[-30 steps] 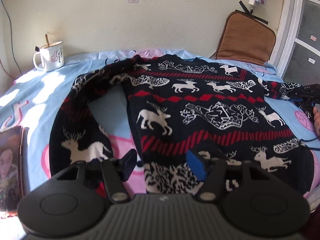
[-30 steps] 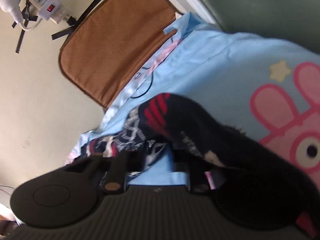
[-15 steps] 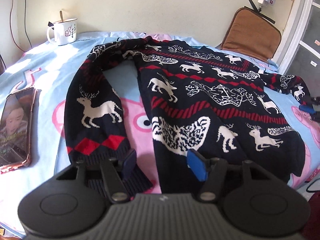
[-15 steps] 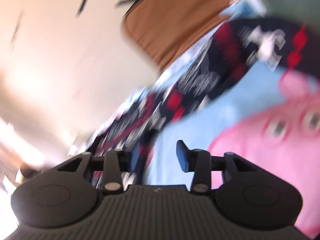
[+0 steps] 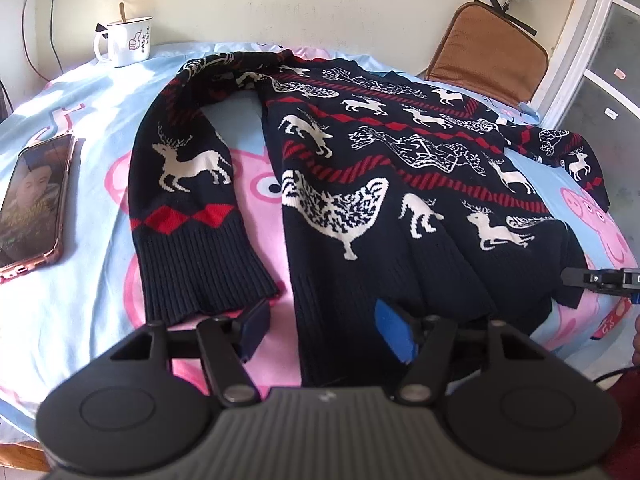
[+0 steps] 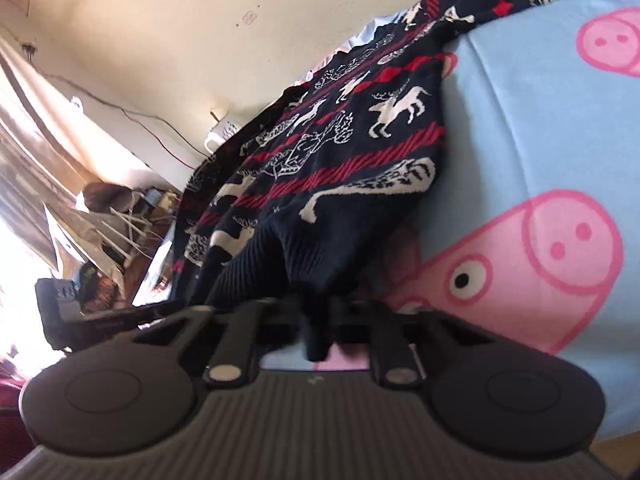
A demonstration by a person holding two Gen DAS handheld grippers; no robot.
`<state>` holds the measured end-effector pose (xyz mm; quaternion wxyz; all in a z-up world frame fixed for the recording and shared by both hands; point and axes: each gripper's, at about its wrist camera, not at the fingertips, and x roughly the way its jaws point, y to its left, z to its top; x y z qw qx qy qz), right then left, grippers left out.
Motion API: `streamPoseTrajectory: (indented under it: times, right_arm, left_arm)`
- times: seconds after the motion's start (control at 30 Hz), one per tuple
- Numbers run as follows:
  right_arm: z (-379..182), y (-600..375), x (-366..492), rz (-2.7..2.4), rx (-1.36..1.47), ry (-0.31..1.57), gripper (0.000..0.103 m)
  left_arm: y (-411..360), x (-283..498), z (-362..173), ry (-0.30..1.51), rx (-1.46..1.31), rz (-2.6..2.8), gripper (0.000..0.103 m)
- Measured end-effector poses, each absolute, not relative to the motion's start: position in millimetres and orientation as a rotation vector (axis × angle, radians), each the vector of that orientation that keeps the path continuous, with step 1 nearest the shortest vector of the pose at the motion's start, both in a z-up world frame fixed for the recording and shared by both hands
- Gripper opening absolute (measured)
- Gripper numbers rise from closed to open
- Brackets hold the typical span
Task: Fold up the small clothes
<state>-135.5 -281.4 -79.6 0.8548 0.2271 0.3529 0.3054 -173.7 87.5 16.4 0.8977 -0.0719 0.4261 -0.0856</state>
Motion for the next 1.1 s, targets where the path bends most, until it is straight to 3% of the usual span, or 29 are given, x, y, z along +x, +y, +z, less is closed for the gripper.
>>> streamPoseTrajectory:
  times: [0.13, 0.33, 0.47, 0.6, 0.63, 0.67, 0.7, 0.73, 0.77, 0.8, 0.83, 1.0, 1.07, 1.1]
  right_arm:
    - [-58.0, -329.3, -148.0, 0.469, 0.428, 0.663, 0.007]
    - [-65.9, -353.2, -153.6, 0.319, 0.338, 0.696, 0.007]
    - [-78.7, -346.9, -156.2, 0.328, 0.265, 0.733, 0.008]
    - [-76.2, -361.0, -157.5, 0.39, 0.383, 0.724, 0.017]
    - [-75.0, -362.6, -159.1, 0.396, 0.406, 0.713, 0.02]
    - [-74.9, -364.5, -158.6, 0.4, 0.418, 0.704, 0.023]
    - [-72.7, -362.4, -160.2, 0.405, 0.431, 0.696, 0.024]
    - [-72.7, -360.3, -158.6, 0.409, 0.438, 0.697, 0.023]
    - [-73.0, -357.6, -156.2, 0.413, 0.437, 0.703, 0.021]
    - [-71.8, -352.8, -154.6, 0.422, 0.42, 0.709, 0.01]
    - [-69.1, -348.3, -155.3, 0.438, 0.39, 0.707, 0.007]
    - [-60.8, -346.8, -155.3, 0.413, 0.264, 0.762, 0.007]
    - [-63.0, -351.0, -144.4, 0.362, 0.236, 0.798, 0.01]
    - [-58.6, -355.3, -140.2, 0.305, 0.226, 0.774, 0.014]
  left_arm:
    - [83.6, -175.8, 18.8, 0.876, -0.169, -0.186, 0.052]
    - [71.5, -168.5, 15.6, 0.896, -0.16, -0.191, 0.079]
    - [69.1, -166.8, 17.7, 0.919, -0.183, -0.212, 0.081]
    - [72.6, -158.3, 19.3, 0.943, -0.301, -0.262, 0.081]
    - [72.8, -154.7, 17.3, 0.95, -0.332, -0.275, 0.078]
    - [72.8, -150.8, 14.9, 0.959, -0.352, -0.283, 0.06]
    - [69.9, -146.0, 11.2, 0.975, -0.358, -0.277, 0.027]
    - [67.6, -142.8, 8.6, 0.986, -0.335, -0.249, 0.012]
    - [67.8, -141.8, 8.6, 0.986, -0.33, -0.252, 0.01]
    - [69.1, -143.5, 11.5, 0.989, -0.323, -0.255, 0.01]
    - [71.1, -146.8, 15.2, 0.986, -0.305, -0.251, 0.009]
    - [97.7, -176.3, 41.5, 0.965, -0.226, -0.178, 0.01]
    - [98.5, -177.7, 37.7, 0.977, -0.193, -0.142, 0.017]
    - [100.0, -178.2, 35.5, 0.977, -0.188, -0.128, 0.031]
